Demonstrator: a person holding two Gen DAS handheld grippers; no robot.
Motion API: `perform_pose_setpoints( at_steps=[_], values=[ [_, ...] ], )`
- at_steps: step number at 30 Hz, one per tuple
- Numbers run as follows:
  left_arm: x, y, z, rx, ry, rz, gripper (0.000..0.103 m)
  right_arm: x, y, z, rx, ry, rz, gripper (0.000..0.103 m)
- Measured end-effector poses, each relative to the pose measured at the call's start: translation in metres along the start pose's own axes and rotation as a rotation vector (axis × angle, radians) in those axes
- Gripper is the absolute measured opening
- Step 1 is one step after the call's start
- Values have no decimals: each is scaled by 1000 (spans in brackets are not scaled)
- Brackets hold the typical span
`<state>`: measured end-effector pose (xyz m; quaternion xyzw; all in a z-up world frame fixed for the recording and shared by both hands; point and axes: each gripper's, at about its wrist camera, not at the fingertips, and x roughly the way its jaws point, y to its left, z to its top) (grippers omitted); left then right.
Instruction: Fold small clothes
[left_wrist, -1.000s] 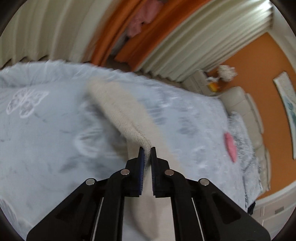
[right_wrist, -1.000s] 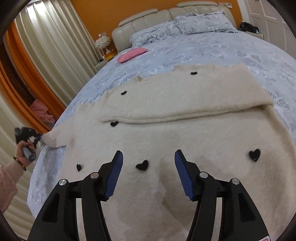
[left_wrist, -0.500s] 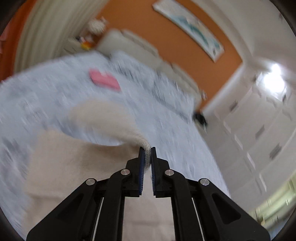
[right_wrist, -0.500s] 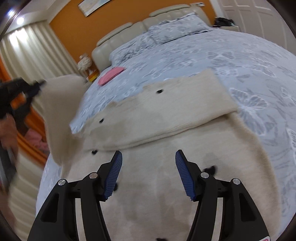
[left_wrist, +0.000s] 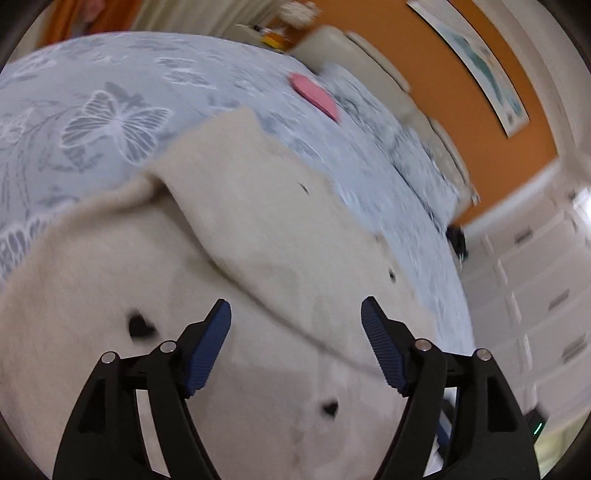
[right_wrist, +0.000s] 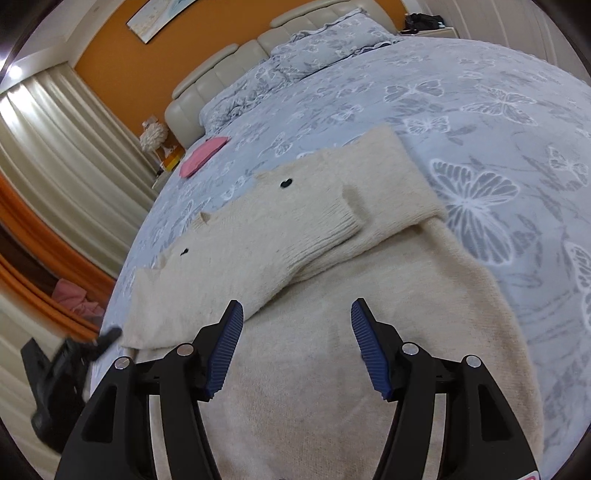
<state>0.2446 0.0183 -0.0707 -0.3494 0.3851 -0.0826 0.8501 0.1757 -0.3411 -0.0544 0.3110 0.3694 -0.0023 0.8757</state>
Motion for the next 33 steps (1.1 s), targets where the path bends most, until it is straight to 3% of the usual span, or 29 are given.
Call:
perform_pose_setpoints(
  at_steps=[3, 7, 12, 13, 14, 15, 18, 22, 23, 25, 26, 30, 33],
  values=[
    [9, 14, 19, -46, -21, 13, 71, 4, -2, 12, 1, -29, -1, 64],
    [19, 32, 33, -117, -10, 33, 71, 24, -12, 49, -1, -55, -76, 69],
    [21, 56, 36, -205, 6, 34, 71, 76, -24, 72, 60, 83, -109, 69],
    [23, 57, 37, -209, 8, 35, 71, 84, -22, 70, 58, 117, -98, 67],
    [23, 58, 38, -211, 4, 37, 71, 91, -18, 68, 50, 146, -85, 48],
    [23, 58, 39, -210, 1, 40, 71, 96, -10, 68, 27, 172, -77, 11],
    [20, 61, 42, -207, -10, 52, 71, 80, 26, 80, -53, 129, -22, 9],
    [12, 73, 51, -253, -40, 44, 71, 14, 76, 119, -135, -63, 138, 9],
    [11, 76, 53, -260, -48, 45, 71, 0, 80, 126, -150, -109, 152, 9],
    [12, 84, 56, -282, -46, 44, 73, -8, 68, 134, -183, -150, 99, 9],
    [15, 86, 57, -289, -37, 38, 73, 1, 55, 135, -177, -129, 59, 9],
    [21, 84, 55, -273, -40, 44, 77, 76, -26, 114, -68, 115, -120, 9],
    [25, 79, 54, -277, -25, -15, 79, 80, -37, 103, -65, 127, -99, 9]
  ],
)
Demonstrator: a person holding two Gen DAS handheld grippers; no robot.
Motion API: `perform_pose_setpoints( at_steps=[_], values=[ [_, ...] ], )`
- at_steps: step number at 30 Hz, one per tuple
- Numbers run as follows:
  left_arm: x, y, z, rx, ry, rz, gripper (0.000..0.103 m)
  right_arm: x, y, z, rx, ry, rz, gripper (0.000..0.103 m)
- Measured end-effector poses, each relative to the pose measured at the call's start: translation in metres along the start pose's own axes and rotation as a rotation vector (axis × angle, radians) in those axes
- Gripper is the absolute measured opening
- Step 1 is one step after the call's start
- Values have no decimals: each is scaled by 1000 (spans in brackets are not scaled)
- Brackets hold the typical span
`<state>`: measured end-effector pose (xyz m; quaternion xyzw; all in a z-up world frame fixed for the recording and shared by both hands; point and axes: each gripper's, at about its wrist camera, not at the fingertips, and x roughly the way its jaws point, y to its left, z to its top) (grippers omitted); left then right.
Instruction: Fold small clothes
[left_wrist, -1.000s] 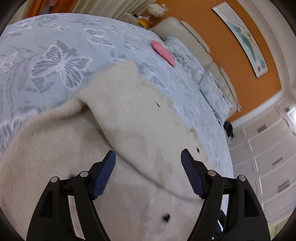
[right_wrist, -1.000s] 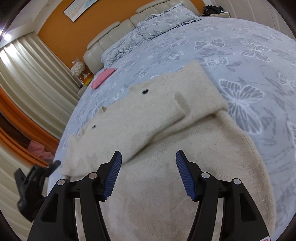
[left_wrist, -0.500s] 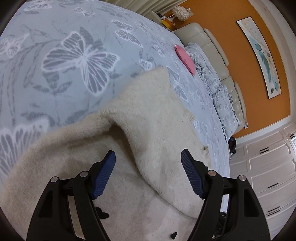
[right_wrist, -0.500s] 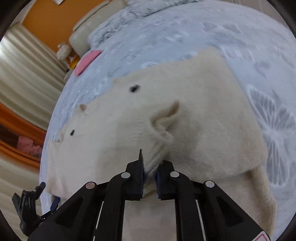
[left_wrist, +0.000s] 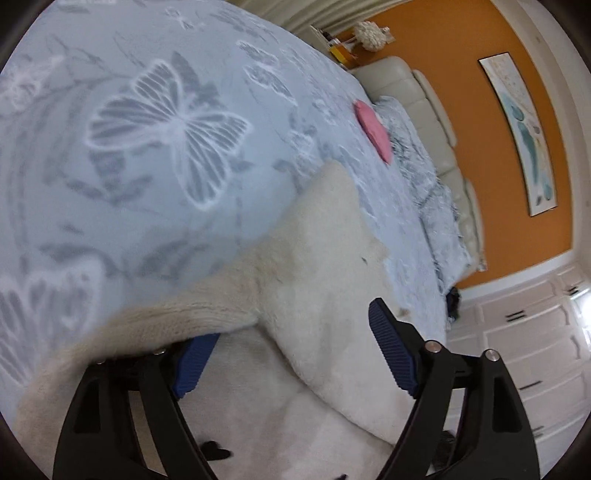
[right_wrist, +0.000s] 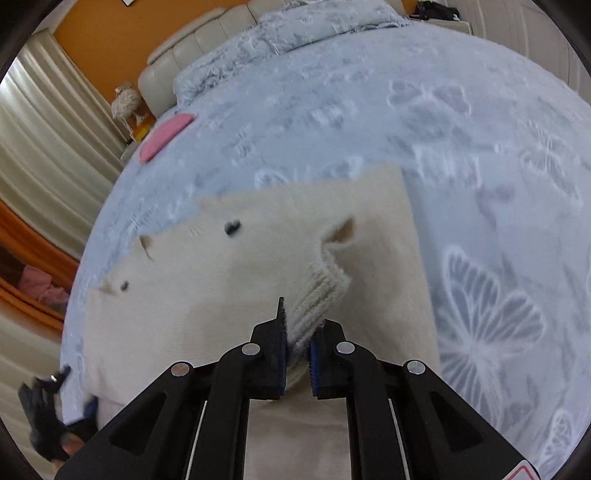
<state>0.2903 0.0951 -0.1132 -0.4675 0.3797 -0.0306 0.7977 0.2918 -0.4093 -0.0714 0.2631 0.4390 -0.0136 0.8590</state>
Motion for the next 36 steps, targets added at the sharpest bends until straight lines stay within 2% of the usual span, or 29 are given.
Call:
perform_pose_setpoints(
  at_steps=[4, 6, 7, 8, 9, 11, 12, 16, 17, 18, 20, 22, 23, 26, 27, 29, 30, 34, 35, 36],
  values=[
    [4, 3, 1, -20, -19, -41, 78, -10, 4, 6, 1, -29, 54, 9],
    [1, 5, 3, -28, -59, -72, 59, -25, 10, 12, -9, -70, 109, 9],
    [1, 10, 4, -50, -73, -86, 55, -31, 12, 15, -26, -96, 131, 9],
    [2, 15, 5, -73, -76, -94, 47, -33, 11, 15, -56, -116, 127, 9],
    [5, 24, 7, -112, -73, -93, 35, -25, 14, 14, -71, -100, 95, 9],
    [8, 34, 8, -128, -71, -67, 18, 6, 2, 12, -78, 10, 3, 9],
    [9, 35, 8, -126, -70, -60, 19, 18, -8, 6, -58, 60, -25, 9],
    [8, 27, 6, -74, -79, -22, 19, -5, -17, 2, 20, -35, 106, 9],
    [9, 26, 5, -68, -79, -13, 19, -7, -17, 1, 8, -48, 104, 9],
    [10, 25, 5, -62, -78, -8, 19, 4, -19, -1, -18, -9, 42, 9],
    [10, 24, 6, -44, -74, 5, 19, 16, -24, -3, -15, 36, 21, 7],
    [11, 19, 5, -7, -71, 32, 19, 4, -23, 0, 6, 5, 26, 9],
    [12, 17, 4, 8, -72, 46, 19, -2, -21, 1, 14, -11, 17, 14],
    [12, 16, 4, 19, -73, 60, 19, -32, -13, 0, -2, -112, -117, 24],
    [12, 16, 4, 18, -73, 61, 19, -40, -12, -2, 5, -150, -130, 25],
    [13, 16, 4, 15, -71, 59, 19, -59, 3, -6, -5, -212, -67, 25],
    [13, 17, 4, 13, -71, 59, 19, -58, 13, -4, -27, -202, -27, 25],
    [13, 16, 2, 15, -73, 70, 19, -20, 77, -4, -183, -36, 122, 25],
    [13, 16, 2, 17, -73, 72, 19, -7, 92, -5, -220, -6, 137, 24],
    [13, 15, 2, 17, -73, 74, 19, 8, 102, -7, -265, 13, 120, 18]
  ],
)
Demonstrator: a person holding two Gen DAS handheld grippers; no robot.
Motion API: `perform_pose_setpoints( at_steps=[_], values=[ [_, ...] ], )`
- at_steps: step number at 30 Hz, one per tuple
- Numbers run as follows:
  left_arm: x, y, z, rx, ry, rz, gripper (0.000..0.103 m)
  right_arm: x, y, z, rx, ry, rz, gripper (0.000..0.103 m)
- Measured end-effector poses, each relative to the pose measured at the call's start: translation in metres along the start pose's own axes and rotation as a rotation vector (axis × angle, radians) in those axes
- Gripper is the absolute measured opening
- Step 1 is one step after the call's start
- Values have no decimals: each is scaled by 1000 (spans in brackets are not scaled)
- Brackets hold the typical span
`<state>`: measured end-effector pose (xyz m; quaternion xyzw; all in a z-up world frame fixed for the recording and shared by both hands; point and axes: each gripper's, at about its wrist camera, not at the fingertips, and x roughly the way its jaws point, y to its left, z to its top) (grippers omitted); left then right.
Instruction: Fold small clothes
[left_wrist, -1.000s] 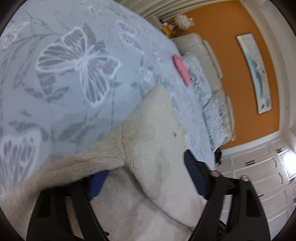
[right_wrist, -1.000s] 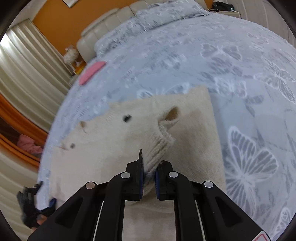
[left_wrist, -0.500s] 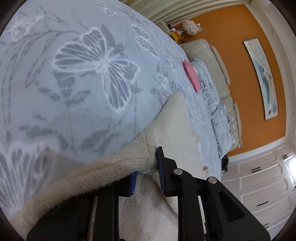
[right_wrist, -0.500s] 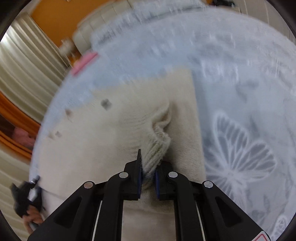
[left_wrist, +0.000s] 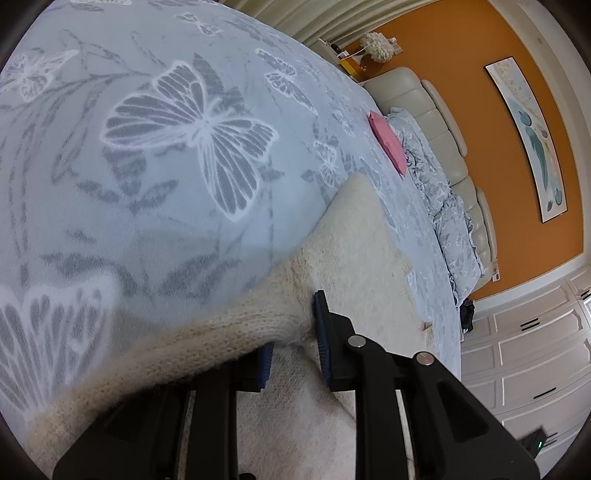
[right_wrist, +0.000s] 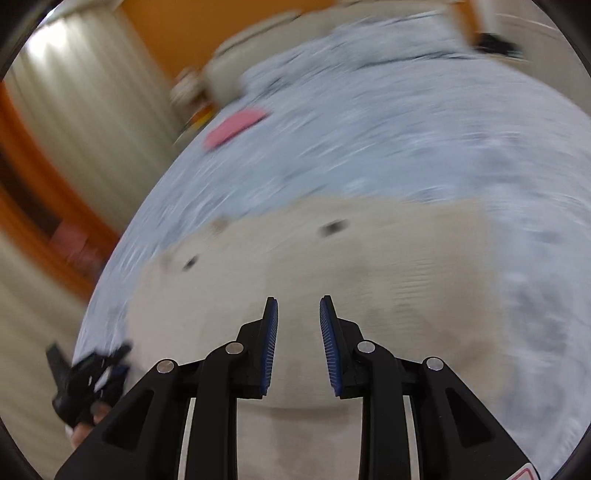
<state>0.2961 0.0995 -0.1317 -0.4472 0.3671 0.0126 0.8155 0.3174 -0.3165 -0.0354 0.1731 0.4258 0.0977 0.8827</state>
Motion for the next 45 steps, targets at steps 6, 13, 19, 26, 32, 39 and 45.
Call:
perform_pose_setpoints(
  at_steps=[6, 13, 19, 26, 32, 39, 45],
  values=[
    [1, 1, 1, -7, 14, 0, 21, 26, -94, 3, 237, -23, -183, 0],
    [0, -6, -3, 13, 5, 40, 22, 11, -4, 29, 137, -65, -77, 12],
    [-2, 0, -2, -17, 22, 24, 22, 103, 169, 33, -202, 134, 135, 11],
    [-2, -3, -4, -3, 19, 49, 22, 191, 219, 32, -289, 245, 35, 7],
    [-1, -6, -4, 7, 21, 60, 24, 181, 205, 44, -187, 160, 44, 0],
    [-1, -5, -3, -6, 25, 50, 25, 25, 75, -4, -13, -68, -76, 20],
    [-2, -6, -7, 10, 15, 59, 25, -53, -84, -53, 306, -103, -263, 26]
  ],
)
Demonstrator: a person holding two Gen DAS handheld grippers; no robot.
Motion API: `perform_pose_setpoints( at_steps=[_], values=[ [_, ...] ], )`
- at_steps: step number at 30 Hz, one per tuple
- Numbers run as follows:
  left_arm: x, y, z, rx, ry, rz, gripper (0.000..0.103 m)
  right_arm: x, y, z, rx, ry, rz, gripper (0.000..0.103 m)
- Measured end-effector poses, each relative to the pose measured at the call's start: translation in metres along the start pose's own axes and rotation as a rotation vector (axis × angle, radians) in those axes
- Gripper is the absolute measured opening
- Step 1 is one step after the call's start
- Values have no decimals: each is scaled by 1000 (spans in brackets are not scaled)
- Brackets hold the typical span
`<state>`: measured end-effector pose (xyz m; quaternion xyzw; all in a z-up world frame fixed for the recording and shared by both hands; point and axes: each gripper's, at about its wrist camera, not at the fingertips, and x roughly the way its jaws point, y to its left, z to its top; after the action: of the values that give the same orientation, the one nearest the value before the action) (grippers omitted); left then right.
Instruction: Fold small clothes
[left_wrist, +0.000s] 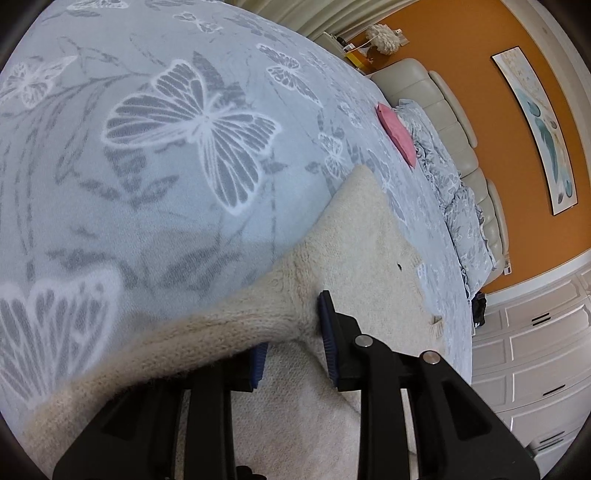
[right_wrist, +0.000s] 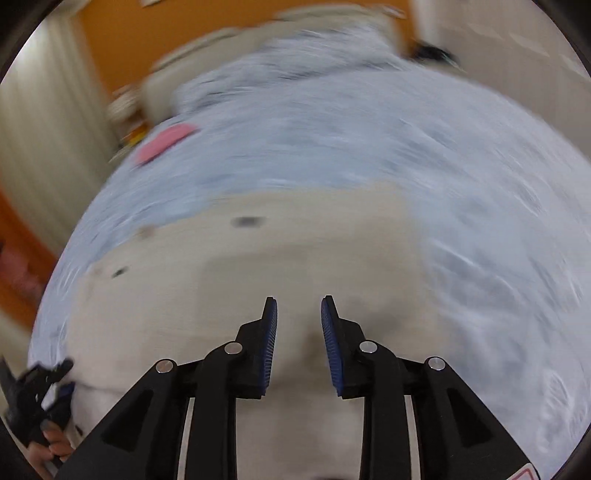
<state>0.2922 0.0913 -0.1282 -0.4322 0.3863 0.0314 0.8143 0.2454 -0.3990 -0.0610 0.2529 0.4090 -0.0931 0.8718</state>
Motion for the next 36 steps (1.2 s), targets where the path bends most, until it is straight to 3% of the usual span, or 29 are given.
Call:
perform_pose_setpoints(
  at_steps=[5, 7, 10, 12, 14, 16, 19, 22, 23, 24, 26, 29, 32, 36],
  values=[
    [0, -8, -5, 59, -22, 33, 26, 23, -20, 11, 40, 60, 94, 27],
    [0, -10, -6, 75, -31, 42, 26, 35, -24, 14, 59, 61, 104, 13],
    [-3, -6, -5, 58, -54, 37, 25, 16, -25, 15, 119, -31, 173, 8],
    [-2, -6, -5, 78, -60, 52, 24, 7, -26, 12, 95, -86, 161, 7],
    [-1, -10, -7, 110, -66, 76, 24, 34, -40, 3, 110, 11, 127, 7],
    [-1, -13, -10, 138, -70, 93, 24, 34, -52, 1, 146, 7, 188, 5],
    [-2, -15, -8, 147, -56, 92, 24, -1, -50, 0, 150, -13, 182, 18],
    [-11, -15, -5, 107, -9, 63, 32, -47, -59, -17, 125, -15, 170, 25],
    [-16, -16, -7, 110, 8, 62, 40, -57, -63, -25, 123, -7, 161, 37],
    [-26, -18, -9, 128, 40, 63, 51, -77, -73, -41, 119, 30, 149, 45],
    [-47, -17, -15, 154, 67, 90, 70, -98, -86, -64, 108, 77, 133, 47],
    [-92, 3, -24, 140, 112, 105, 81, -128, -104, -110, 85, 204, 106, 52],
    [-128, 35, -37, 129, 228, 130, 84, -147, -118, -155, 111, 311, 131, 59],
    [-155, 74, -55, 83, 363, 184, 84, -147, -126, -197, 207, 459, 223, 60]
  ],
)
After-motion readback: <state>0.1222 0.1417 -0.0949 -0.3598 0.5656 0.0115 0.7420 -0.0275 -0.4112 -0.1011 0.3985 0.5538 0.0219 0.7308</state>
